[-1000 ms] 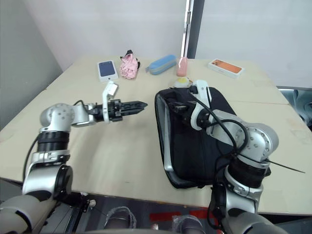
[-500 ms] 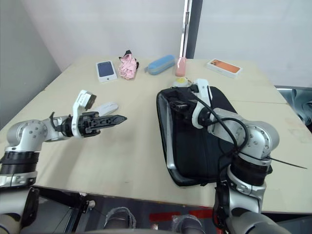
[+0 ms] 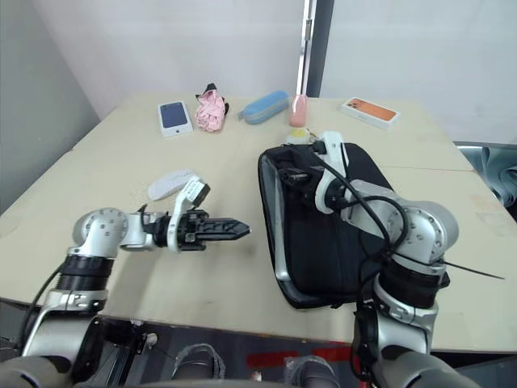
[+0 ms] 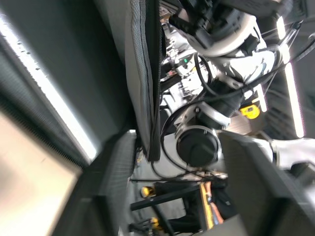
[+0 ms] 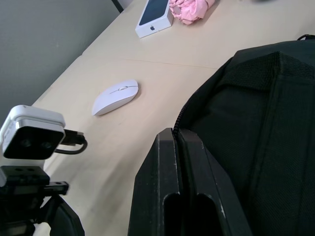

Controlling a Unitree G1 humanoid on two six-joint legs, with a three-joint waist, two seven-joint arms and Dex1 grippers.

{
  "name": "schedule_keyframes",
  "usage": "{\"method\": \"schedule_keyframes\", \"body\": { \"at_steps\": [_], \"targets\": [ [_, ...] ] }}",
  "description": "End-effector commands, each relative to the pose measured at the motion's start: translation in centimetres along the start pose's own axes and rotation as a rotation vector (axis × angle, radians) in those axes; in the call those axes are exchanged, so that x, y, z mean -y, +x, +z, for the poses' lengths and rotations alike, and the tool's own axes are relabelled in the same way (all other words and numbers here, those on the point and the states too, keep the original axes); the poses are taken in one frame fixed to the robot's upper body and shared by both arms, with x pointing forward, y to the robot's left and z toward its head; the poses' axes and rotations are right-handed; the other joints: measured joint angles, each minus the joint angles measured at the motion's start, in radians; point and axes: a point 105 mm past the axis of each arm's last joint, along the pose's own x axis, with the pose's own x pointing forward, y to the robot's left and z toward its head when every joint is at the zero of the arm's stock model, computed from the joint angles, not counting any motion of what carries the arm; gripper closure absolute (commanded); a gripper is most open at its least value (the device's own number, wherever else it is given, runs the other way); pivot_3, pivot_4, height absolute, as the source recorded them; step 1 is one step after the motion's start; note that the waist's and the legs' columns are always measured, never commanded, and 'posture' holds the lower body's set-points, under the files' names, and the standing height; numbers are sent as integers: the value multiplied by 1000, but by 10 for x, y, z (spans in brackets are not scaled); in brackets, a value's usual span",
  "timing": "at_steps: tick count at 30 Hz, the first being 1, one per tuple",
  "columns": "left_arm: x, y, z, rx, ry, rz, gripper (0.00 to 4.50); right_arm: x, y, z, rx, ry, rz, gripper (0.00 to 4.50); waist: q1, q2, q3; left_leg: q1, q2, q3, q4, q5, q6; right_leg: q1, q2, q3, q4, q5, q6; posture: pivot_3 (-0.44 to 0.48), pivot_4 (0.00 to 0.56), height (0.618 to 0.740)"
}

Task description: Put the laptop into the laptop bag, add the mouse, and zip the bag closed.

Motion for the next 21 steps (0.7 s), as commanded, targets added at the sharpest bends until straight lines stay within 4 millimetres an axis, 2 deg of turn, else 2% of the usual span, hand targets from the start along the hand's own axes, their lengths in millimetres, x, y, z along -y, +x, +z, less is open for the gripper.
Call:
{"method": "schedule_keyframes", "body": {
  "at_steps": [1,7,10,16,21],
  "targets": [
    [1,4,18,30,18,21,2648,-8,-2,8,49,-30,23,4500,0,0,0,0,0,0,0,0,0,0,0,0,0,0,0,0,150,740],
    [0,-6,53,15,172,103,2648,-9,-3,8,52,-28,21,4500,0,0,0,1,0,0,-1,0,0,0,1,1,0,0,0,0,150,740],
    [4,1,64,14,161,79,2648,-9,-3,8,52,-29,22,4500,4,0,0,1,0,0,0,0,0,0,0,0,0,0,1,0,150,740],
    [-7,32,39,-21,-3,22,2648,-10,-2,7,59,-25,21,4500,8,0,0,-1,-1,0,0,1,1,0,0,0,0,0,0,0,150,740],
    [-23,36,8,-55,-122,50,2648,-11,-2,7,62,-23,20,4500,-3,0,0,0,1,0,0,2,2,0,1,0,2,0,-1,0,150,740]
  ]
}}
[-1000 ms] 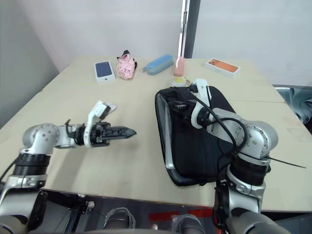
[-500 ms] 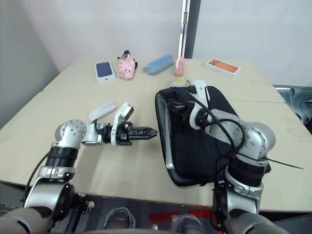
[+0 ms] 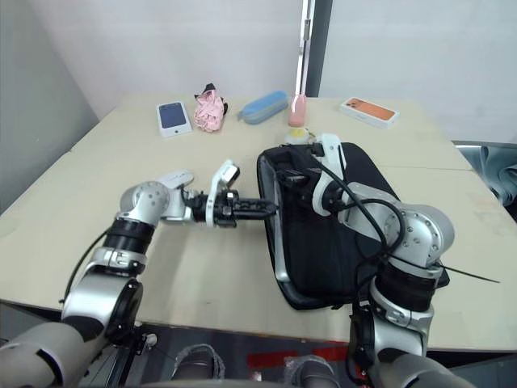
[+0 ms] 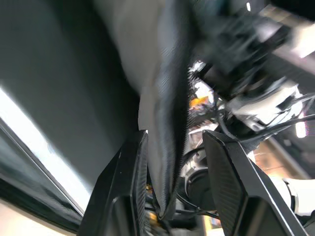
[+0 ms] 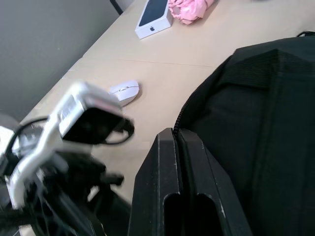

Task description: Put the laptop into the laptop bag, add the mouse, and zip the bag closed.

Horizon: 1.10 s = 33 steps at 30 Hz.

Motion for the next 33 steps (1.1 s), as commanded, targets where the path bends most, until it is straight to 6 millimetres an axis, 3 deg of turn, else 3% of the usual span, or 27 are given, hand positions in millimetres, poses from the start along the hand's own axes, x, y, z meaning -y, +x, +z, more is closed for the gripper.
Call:
{"method": "schedule_keyframes", "body": {
  "at_steps": [1,9,20,33],
  "targets": [
    [-3,-6,-9,10,-27,10,2648,-8,-4,10,54,-35,19,4500,0,0,0,0,0,0,0,0,0,0,0,0,0,0,0,0,150,740],
    [-26,-19,-21,28,-72,112,2648,-9,-3,10,52,-35,22,4500,5,0,0,0,0,0,0,-1,-2,0,-1,0,0,0,1,0,150,740],
    [-31,-2,-21,30,-77,106,2648,-9,-4,10,57,-37,22,4500,4,0,0,0,0,0,0,-1,-2,0,-1,0,0,0,1,0,150,740],
    [-42,3,-29,5,-87,147,2648,-9,-6,9,62,-36,15,4500,5,0,0,1,0,0,0,-1,-2,1,-1,0,-1,0,1,0,150,740]
  ]
}}
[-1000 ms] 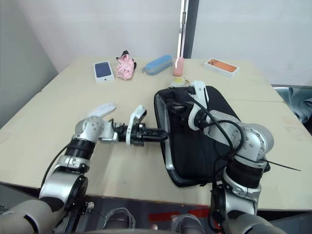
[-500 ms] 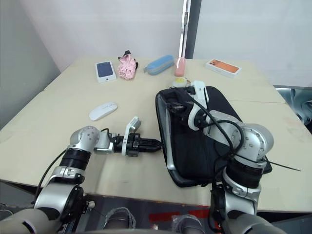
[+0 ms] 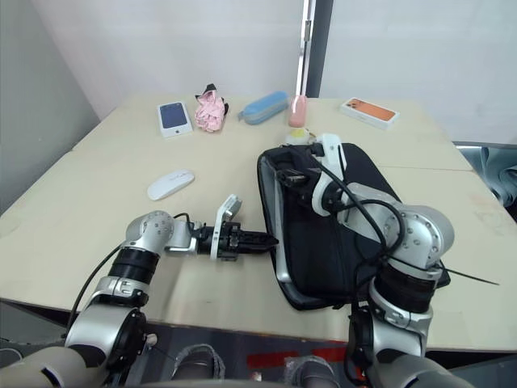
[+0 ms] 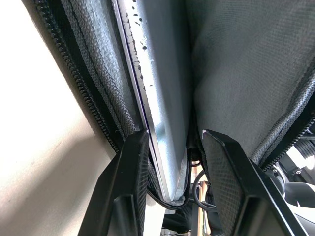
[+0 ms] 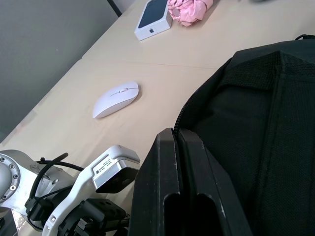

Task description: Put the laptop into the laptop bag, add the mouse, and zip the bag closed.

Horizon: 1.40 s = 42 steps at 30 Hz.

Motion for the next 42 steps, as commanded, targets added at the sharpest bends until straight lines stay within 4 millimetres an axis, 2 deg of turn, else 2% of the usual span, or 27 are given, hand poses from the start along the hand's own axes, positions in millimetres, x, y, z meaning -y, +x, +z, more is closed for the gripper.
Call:
{"method": "schedule_keyframes", "body": {
  "at_steps": [1,7,11,14,16,18,23,30,42],
  "targets": [
    [-3,6,-5,-18,-11,8,2648,-10,-5,11,58,-37,32,4500,0,0,0,0,0,0,0,0,0,0,0,0,0,0,0,0,150,740],
    [-7,6,-6,-20,-16,21,2648,-11,-5,11,56,-37,35,4500,1,0,0,0,0,0,0,0,0,0,0,0,0,0,0,0,150,740],
    [-3,11,-3,-13,-10,-2,2648,-11,-4,11,54,-36,36,4500,1,0,0,0,0,0,0,0,0,0,0,0,0,0,0,0,150,740],
    [5,15,-2,-13,-5,-37,3448,-11,-4,11,54,-38,36,4500,2,1,-1,0,0,0,0,0,0,0,0,0,-1,0,0,0,150,740],
    [9,17,-2,-17,-7,-54,4149,-10,-4,11,54,-37,36,4500,3,3,-2,1,-1,0,0,0,0,1,-1,0,-1,0,0,0,150,740],
    [8,17,-4,-25,-9,-47,4475,-10,-4,12,55,-37,35,4500,3,3,-2,1,-2,0,0,0,0,2,-2,0,-1,0,-1,0,150,740],
    [4,19,-8,-42,-12,-22,4475,-10,-4,12,58,-35,35,4500,1,4,-2,2,-2,0,0,1,1,4,-2,1,-3,-2,-6,0,150,740],
    [5,21,-6,-35,1,-12,4475,-10,-3,13,60,-35,39,4500,2,4,-3,2,-2,0,-1,1,1,4,-2,0,-5,1,-2,0,150,740],
    [12,7,13,4,44,-17,4475,-9,-4,13,59,-40,32,4500,-3,4,-3,2,-2,0,-3,1,1,4,-2,0,-7,2,-1,0,150,740]
  ]
}}
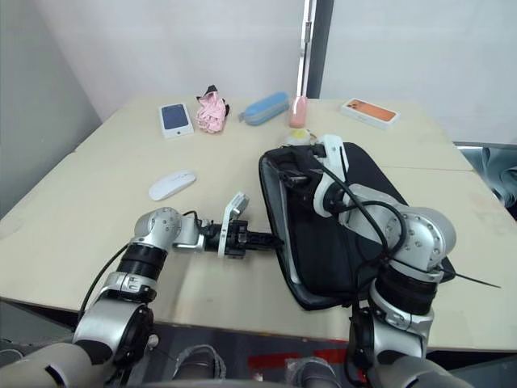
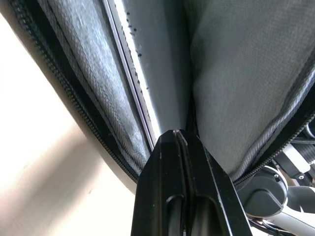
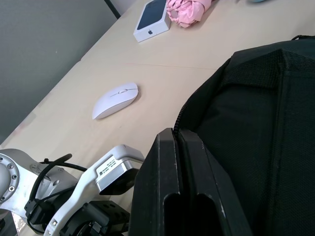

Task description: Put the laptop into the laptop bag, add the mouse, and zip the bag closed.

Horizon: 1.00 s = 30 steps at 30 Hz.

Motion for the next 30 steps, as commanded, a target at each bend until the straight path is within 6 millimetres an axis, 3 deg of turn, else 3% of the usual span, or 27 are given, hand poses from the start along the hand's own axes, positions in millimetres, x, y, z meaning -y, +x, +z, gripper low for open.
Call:
{"method": "schedule_keyframes", "body": {
  "at_steps": [1,7,16,19,24,29,30],
  "targets": [
    [10,-9,14,41,28,-27,4475,-10,-3,13,57,-41,36,4500,-1,0,0,0,0,0,0,0,0,0,0,0,0,0,1,0,150,740],
    [45,-57,47,181,81,-129,4475,-3,-8,14,61,-44,13,4500,-6,0,0,-1,1,0,-1,0,-1,-1,2,0,-1,1,1,0,150,740],
    [54,-105,24,132,273,13,4475,4,-10,17,56,-49,5,4500,-4,0,0,-2,2,-1,-5,0,-2,-2,2,-2,-5,1,1,0,150,740],
    [57,-142,20,157,412,123,3646,7,-10,16,49,-51,5,4500,-6,0,0,-2,2,-1,-5,0,-2,-2,2,-3,-4,1,1,0,150,740],
    [73,-193,7,142,573,193,1840,14,-10,15,36,-54,1,4500,-5,0,0,-2,3,-1,-5,0,-4,-3,4,-3,-4,1,1,0,150,740],
    [57,-249,-7,122,657,390,90,15,-8,10,3,-61,27,4500,-6,0,0,-2,3,-1,-5,0,-4,-4,3,-3,-5,1,1,0,150,740],
    [57,-259,-10,126,667,405,9,16,-7,8,-7,-64,32,4500,-6,0,0,-2,3,-1,-6,0,-4,-4,3,-3,-5,0,-1,0,150,740]
  ]
}}
